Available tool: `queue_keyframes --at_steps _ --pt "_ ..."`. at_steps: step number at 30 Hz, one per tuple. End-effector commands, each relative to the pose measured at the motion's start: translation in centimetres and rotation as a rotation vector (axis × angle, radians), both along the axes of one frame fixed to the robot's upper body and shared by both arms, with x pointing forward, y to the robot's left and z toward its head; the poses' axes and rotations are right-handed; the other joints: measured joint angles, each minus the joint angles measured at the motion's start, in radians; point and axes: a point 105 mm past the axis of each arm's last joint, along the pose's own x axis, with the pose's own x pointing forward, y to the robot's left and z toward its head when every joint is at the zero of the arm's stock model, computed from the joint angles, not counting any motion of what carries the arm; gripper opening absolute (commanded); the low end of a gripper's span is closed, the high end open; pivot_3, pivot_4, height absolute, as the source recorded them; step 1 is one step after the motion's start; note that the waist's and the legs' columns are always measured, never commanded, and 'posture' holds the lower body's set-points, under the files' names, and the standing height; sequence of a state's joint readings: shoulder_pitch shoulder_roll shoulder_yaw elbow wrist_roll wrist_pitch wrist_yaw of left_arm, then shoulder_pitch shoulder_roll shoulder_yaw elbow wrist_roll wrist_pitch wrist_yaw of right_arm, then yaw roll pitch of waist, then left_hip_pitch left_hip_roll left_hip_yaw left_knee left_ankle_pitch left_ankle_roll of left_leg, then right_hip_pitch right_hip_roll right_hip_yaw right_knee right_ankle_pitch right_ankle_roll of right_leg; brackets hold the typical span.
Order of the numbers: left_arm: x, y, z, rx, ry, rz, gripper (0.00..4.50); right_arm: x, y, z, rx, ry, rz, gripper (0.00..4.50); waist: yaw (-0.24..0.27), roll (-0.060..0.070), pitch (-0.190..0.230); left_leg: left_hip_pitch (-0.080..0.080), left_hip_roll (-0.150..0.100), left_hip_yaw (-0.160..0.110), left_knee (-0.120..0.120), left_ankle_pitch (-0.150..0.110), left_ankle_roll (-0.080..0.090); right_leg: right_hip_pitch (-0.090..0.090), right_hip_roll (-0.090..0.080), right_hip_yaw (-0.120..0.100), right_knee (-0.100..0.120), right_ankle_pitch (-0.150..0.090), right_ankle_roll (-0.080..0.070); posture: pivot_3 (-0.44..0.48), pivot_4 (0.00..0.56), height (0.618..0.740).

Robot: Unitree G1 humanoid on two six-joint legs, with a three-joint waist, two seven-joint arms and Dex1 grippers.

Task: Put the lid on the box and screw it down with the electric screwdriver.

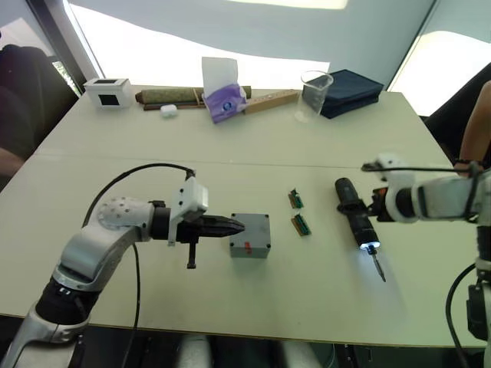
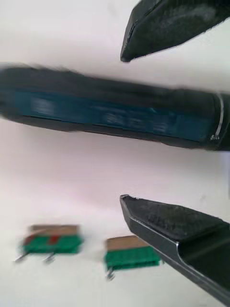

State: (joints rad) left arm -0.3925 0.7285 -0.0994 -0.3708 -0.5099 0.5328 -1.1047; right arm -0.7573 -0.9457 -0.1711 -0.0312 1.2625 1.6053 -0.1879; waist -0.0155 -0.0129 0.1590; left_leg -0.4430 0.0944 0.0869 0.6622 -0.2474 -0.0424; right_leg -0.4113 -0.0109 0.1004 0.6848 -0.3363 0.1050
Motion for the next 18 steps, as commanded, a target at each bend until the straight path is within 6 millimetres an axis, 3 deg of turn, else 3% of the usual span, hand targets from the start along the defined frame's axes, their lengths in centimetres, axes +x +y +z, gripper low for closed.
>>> queue_keyframes --at_steps 1,4,7,14,18 --pt "0.5 1.9 0.0 0.050 -0.041 0.072 0.00 -0.9 3.5 2.2 -0.044 -0.153 0.212 4.45 -0.002 0.000 0.000 0.000 0.000 0.000 0.000 0.000 0.000 0.000 0.000 0.000 0.000 0.000 0.000 0.000 0.150 0.721" --pt "1.0 3.4 -0.8 0.092 -0.034 0.137 0.00 -1.5 5.5 1.3 -0.128 -0.210 0.378 3.80 -0.005 0.000 0.000 0.000 0.000 0.000 -0.001 0.000 0.000 0.000 0.000 0.000 0.000 0.000 0.000 0.000 0.150 0.721" --pt "1.2 4.5 -1.7 0.117 -0.017 0.178 0.00 -1.7 7.6 0.8 -0.075 -0.264 0.509 2.76 -0.004 0.000 0.000 0.000 0.000 0.000 0.000 0.000 0.000 0.000 0.000 0.000 0.000 0.000 0.000 0.000 0.150 0.721" --pt "2.2 3.8 -3.7 0.111 0.016 0.214 0.00 -3.7 12.0 -4.0 -0.015 -0.219 0.737 0.11 0.002 0.000 0.000 0.000 0.000 -0.001 0.001 0.000 0.000 0.001 0.000 -0.001 0.000 0.000 0.000 0.000 0.150 0.721" --pt "2.7 2.7 -4.5 0.098 0.017 0.211 0.00 -4.3 13.7 -5.7 0.012 -0.211 0.794 0.04 0.002 -0.001 0.000 0.000 0.000 0.000 0.002 0.000 0.000 0.001 0.000 -0.001 0.001 0.000 0.000 0.000 0.150 0.721"
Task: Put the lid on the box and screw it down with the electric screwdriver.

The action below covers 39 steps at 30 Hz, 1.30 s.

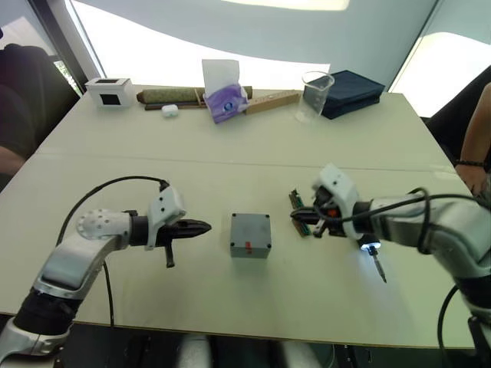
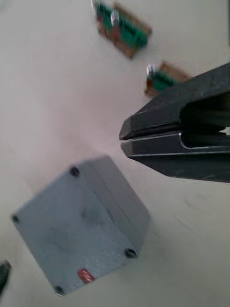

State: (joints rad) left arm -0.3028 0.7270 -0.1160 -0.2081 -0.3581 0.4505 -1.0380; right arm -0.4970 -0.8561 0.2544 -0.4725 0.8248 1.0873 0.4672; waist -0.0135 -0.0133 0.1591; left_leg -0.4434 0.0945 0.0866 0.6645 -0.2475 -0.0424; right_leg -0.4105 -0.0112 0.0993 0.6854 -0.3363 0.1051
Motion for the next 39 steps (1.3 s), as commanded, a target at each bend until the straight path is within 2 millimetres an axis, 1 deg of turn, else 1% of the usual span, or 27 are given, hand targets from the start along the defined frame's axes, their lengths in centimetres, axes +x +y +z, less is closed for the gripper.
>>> queue_keyframes --at_steps 1,4,9,15,20,23,25,27,31,35,37,39 --pt "0.5 -0.8 0.3 0.003 -0.049 -0.014 0.00 0.1 1.2 0.6 0.023 -0.076 0.044 0.04 -0.001 0.000 0.000 0.000 0.000 0.000 0.000 0.000 0.000 0.000 0.000 0.000 0.000 0.000 0.000 0.000 0.150 0.721" --pt "0.8 -1.3 0.2 -0.005 -0.051 -0.011 0.00 0.1 1.5 0.0 0.019 -0.074 0.044 0.04 -0.002 0.000 0.000 0.001 0.000 0.000 0.000 0.000 0.000 0.000 0.000 0.000 0.001 0.000 0.000 0.000 0.150 0.721" --pt "2.5 -3.3 -0.2 -0.028 -0.080 -0.012 0.00 -1.1 2.2 -1.2 0.040 0.003 0.074 0.04 0.004 0.000 0.000 0.001 0.000 -0.001 0.001 0.000 0.000 0.001 0.000 -0.001 0.001 0.000 0.000 0.000 0.150 0.721" --pt "3.8 -4.7 -0.2 -0.051 -0.096 -0.024 0.00 -2.0 2.8 -1.0 0.075 0.049 0.097 0.04 0.000 0.000 0.000 0.001 0.000 -0.001 0.002 0.000 0.000 0.001 0.001 -0.001 0.002 0.000 0.000 0.000 0.150 0.721" --pt "5.2 -4.7 -0.4 -0.044 -0.098 -0.006 0.00 -2.5 3.2 -0.5 0.083 0.055 0.118 0.04 -0.001 0.000 0.000 0.001 0.000 -0.001 0.002 0.000 0.000 0.001 0.001 -0.001 0.002 0.000 0.000 0.000 0.150 0.721" --pt "5.4 -3.6 -0.9 0.006 -0.100 -0.003 0.00 -2.5 2.5 -0.3 0.041 0.034 0.115 0.04 -0.001 0.000 0.000 0.001 0.000 -0.001 0.002 0.000 0.000 0.001 0.001 -0.001 0.002 0.000 0.000 0.000 0.150 0.721" --pt "4.9 -2.7 -1.1 0.037 -0.088 -0.022 0.00 -1.9 1.3 0.0 -0.003 -0.002 0.087 0.04 0.000 0.000 0.000 0.001 0.000 -0.001 0.002 0.000 0.000 0.001 0.001 -0.001 0.002 0.000 0.000 0.000 0.150 0.721" --pt "3.9 -1.9 -1.2 0.057 -0.064 -0.056 0.00 -1.0 0.2 0.6 -0.024 -0.038 0.051 0.04 -0.003 0.000 0.000 0.001 0.000 -0.001 0.002 0.000 0.000 0.001 0.001 -0.001 0.002 0.000 0.000 0.000 0.150 0.721" --pt "2.1 -1.3 -0.9 0.055 -0.032 -0.114 0.00 0.8 -1.1 1.7 -0.027 -0.108 0.006 0.04 -0.001 0.000 0.000 0.001 0.000 -0.001 0.001 0.000 0.000 0.001 0.001 -0.001 0.002 0.000 0.000 0.000 0.150 0.721" --pt "0.1 -1.6 -0.9 0.057 0.017 -0.185 0.00 2.2 -1.1 1.7 -0.005 -0.133 -0.016 0.04 -0.001 0.000 0.000 0.001 0.000 -0.001 0.002 0.000 0.000 0.001 0.000 -0.001 0.002 0.000 0.000 0.000 0.150 0.721" --pt "-0.6 -2.1 -1.0 0.049 0.031 -0.210 0.00 2.7 -0.5 1.6 0.027 -0.138 -0.004 0.04 -0.001 0.000 0.000 0.001 0.000 -0.001 0.002 0.000 0.000 0.001 0.000 -0.001 0.002 0.000 0.000 0.000 0.150 0.721" --pt "-0.9 -2.4 -1.1 0.049 0.037 -0.218 0.00 3.1 -0.1 1.5 0.046 -0.142 0.003 0.04 -0.001 0.000 0.000 0.001 0.000 -0.001 0.002 0.000 0.000 0.001 0.001 -0.001 0.002 0.000 0.000 0.000 0.150 0.721"
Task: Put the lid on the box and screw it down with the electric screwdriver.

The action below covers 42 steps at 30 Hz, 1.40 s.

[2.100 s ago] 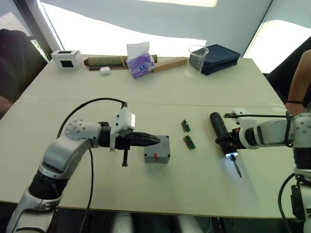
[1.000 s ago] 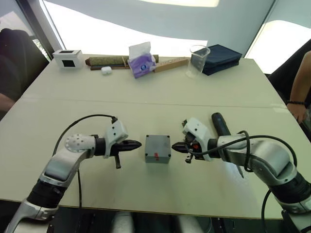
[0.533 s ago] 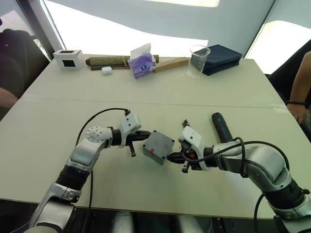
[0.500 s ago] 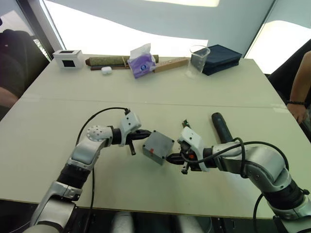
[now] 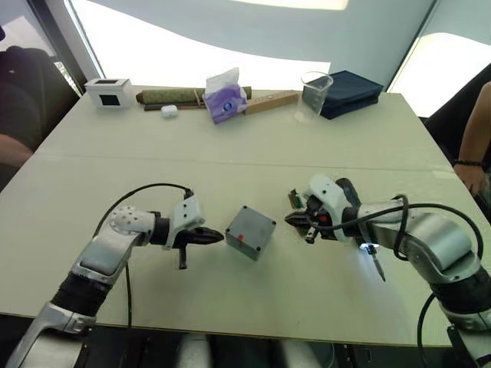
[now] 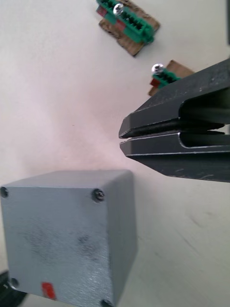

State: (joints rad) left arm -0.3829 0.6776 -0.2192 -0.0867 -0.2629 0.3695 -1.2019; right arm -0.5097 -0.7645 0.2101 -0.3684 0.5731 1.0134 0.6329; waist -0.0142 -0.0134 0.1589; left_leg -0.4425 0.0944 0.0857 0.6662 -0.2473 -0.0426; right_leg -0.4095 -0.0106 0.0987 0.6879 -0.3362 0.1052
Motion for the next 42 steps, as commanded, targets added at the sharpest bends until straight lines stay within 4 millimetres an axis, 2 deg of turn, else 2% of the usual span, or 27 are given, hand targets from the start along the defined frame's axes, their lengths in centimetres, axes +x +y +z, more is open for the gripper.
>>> queue_keyframes --at_steps 1,5,9,15,19,28,34,42 --pt "-0.7 -0.9 0.7 -0.017 -0.013 -0.033 0.00 0.8 1.1 0.8 0.034 -0.061 0.036 0.04 0.000 0.000 0.000 0.000 0.000 0.000 0.000 0.000 0.000 0.000 0.000 0.000 0.000 0.000 0.000 0.000 0.150 0.721" --pt "-0.4 -1.6 0.7 -0.027 -0.023 -0.019 0.00 0.8 2.2 0.2 0.059 -0.043 0.069 0.04 0.000 0.000 0.000 0.000 0.000 0.000 0.000 0.000 0.000 0.000 0.000 0.000 0.000 0.000 0.000 0.000 0.150 0.721" --pt "0.3 -1.5 1.0 -0.025 -0.044 0.003 0.00 -0.5 3.2 -0.7 0.062 0.010 0.129 0.04 0.001 0.000 0.000 0.000 0.000 0.000 0.000 0.000 0.000 0.000 0.000 0.000 0.000 0.000 0.000 0.000 0.150 0.721" --pt "1.0 -0.9 1.1 -0.006 -0.074 0.020 0.00 -3.0 4.5 -1.1 0.087 0.055 0.223 0.04 0.000 0.000 0.000 0.000 0.000 0.000 0.000 0.000 0.000 0.000 0.000 0.000 0.000 0.000 0.000 0.000 0.150 0.721" --pt "1.6 -0.7 1.4 -0.011 -0.092 0.034 0.00 -3.4 4.7 -1.3 0.085 0.057 0.221 0.04 -0.001 0.000 0.000 0.000 0.000 0.000 0.000 0.000 0.000 0.000 0.000 0.000 0.001 0.000 0.000 0.000 0.150 0.721" --pt "1.5 -0.6 1.6 -0.013 -0.086 0.011 0.00 -3.3 4.6 -1.5 0.074 0.037 0.184 0.04 0.000 0.000 0.000 0.000 0.000 0.000 0.001 0.000 -0.001 0.000 0.000 0.000 0.001 0.000 0.000 0.000 0.150 0.721" --pt "0.2 -0.8 1.3 -0.002 -0.055 -0.032 0.00 -2.2 4.4 -1.1 0.084 -0.004 0.133 0.04 0.000 0.000 0.000 0.000 0.000 0.000 0.001 0.000 -0.001 0.000 0.000 0.000 0.001 0.000 0.000 0.000 0.150 0.721" --pt "0.3 -0.8 1.4 -0.002 -0.061 -0.018 0.00 -1.4 4.5 -0.9 0.088 -0.021 0.110 0.04 0.000 0.000 0.000 0.000 0.000 0.000 0.001 0.000 -0.001 0.000 0.000 0.000 0.001 0.000 0.000 0.000 0.150 0.721"
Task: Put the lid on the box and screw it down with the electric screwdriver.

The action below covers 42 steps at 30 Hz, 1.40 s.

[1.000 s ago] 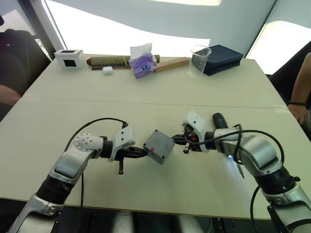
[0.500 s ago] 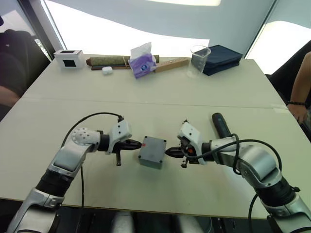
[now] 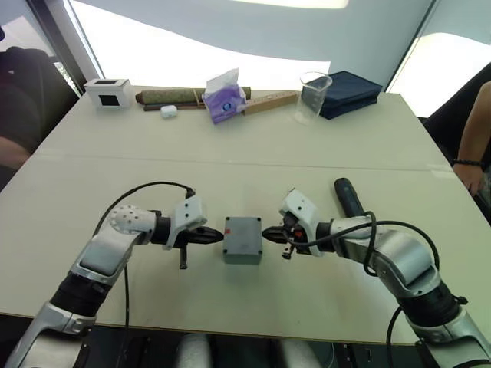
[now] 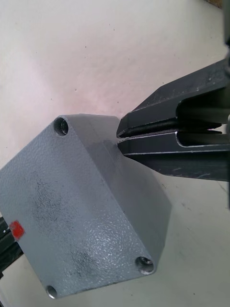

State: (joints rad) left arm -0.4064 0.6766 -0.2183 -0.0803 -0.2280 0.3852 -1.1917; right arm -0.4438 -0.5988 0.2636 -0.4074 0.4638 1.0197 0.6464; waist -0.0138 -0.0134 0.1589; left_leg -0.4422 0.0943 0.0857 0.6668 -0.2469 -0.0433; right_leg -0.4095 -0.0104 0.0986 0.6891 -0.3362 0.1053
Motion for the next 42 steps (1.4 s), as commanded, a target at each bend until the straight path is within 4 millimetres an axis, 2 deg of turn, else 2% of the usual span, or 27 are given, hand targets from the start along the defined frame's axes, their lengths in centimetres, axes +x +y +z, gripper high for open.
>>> queue_keyframes --at_steps 1,5,11,14,16,20,23,30,42 --pt "-0.3 -0.9 1.2 -0.033 -0.041 -0.041 0.00 0.1 1.0 1.5 0.037 -0.063 0.040 0.04 0.000 0.000 0.000 0.000 0.000 0.000 0.000 0.000 0.000 0.000 0.000 0.000 0.000 0.000 0.000 0.000 0.150 0.721" --pt "-0.4 -0.5 1.7 -0.024 -0.062 -0.040 0.00 0.2 0.3 1.6 -0.010 -0.097 0.032 0.04 0.000 0.000 0.000 0.000 0.000 0.000 0.000 0.000 0.000 0.000 0.000 0.000 0.000 0.000 0.000 0.000 0.150 0.721" --pt "-1.5 0.2 5.1 -0.048 -0.114 -0.063 0.00 0.7 -2.9 4.7 0.007 -0.226 -0.106 0.04 0.001 0.000 0.000 0.000 0.000 0.000 0.000 0.000 0.000 0.000 0.000 0.000 0.000 0.000 0.000 0.000 0.150 0.721" --pt "-1.7 0.1 6.8 -0.058 -0.148 -0.076 0.00 1.0 -4.5 5.8 0.012 -0.267 -0.184 0.82 0.000 0.000 0.000 0.000 0.000 0.000 0.000 0.000 0.000 0.000 0.000 0.000 0.000 0.000 0.000 0.000 0.150 0.721" --pt "-1.7 -0.1 7.4 -0.060 -0.166 -0.083 0.00 1.1 -5.0 6.0 0.015 -0.270 -0.211 1.63 0.000 0.000 0.000 0.000 0.000 0.000 0.000 0.000 0.000 0.000 0.000 0.000 0.000 0.000 0.000 0.000 0.150 0.721" --pt "-0.8 -1.6 8.8 -0.085 -0.227 -0.106 0.00 1.6 -6.0 4.4 0.016 -0.214 -0.304 3.31 0.001 0.000 0.000 0.000 0.000 0.000 0.000 0.000 0.000 0.000 0.000 0.000 0.000 0.000 0.000 0.000 0.150 0.721" --pt "-0.4 -2.1 8.8 -0.079 -0.233 -0.114 0.00 1.8 -6.2 3.4 0.032 -0.173 -0.335 4.46 -0.001 0.000 0.000 0.000 -0.001 0.000 0.000 0.000 0.000 0.001 0.000 0.000 0.000 0.000 0.000 0.000 0.150 0.721" --pt "-0.1 -2.4 8.3 -0.052 -0.234 -0.131 0.00 2.1 -5.8 2.0 0.052 -0.138 -0.380 4.46 -0.002 0.000 0.000 0.000 0.000 0.000 0.000 0.001 -0.001 0.000 0.000 0.000 0.001 0.000 0.000 0.000 0.150 0.721" --pt "-0.3 -3.0 8.1 -0.055 -0.229 -0.157 0.00 3.0 -6.2 1.5 0.043 -0.145 -0.423 4.46 -0.001 0.000 0.000 0.000 0.000 -0.001 0.000 0.001 -0.001 0.000 0.001 0.000 0.001 0.000 0.000 0.000 0.150 0.721"
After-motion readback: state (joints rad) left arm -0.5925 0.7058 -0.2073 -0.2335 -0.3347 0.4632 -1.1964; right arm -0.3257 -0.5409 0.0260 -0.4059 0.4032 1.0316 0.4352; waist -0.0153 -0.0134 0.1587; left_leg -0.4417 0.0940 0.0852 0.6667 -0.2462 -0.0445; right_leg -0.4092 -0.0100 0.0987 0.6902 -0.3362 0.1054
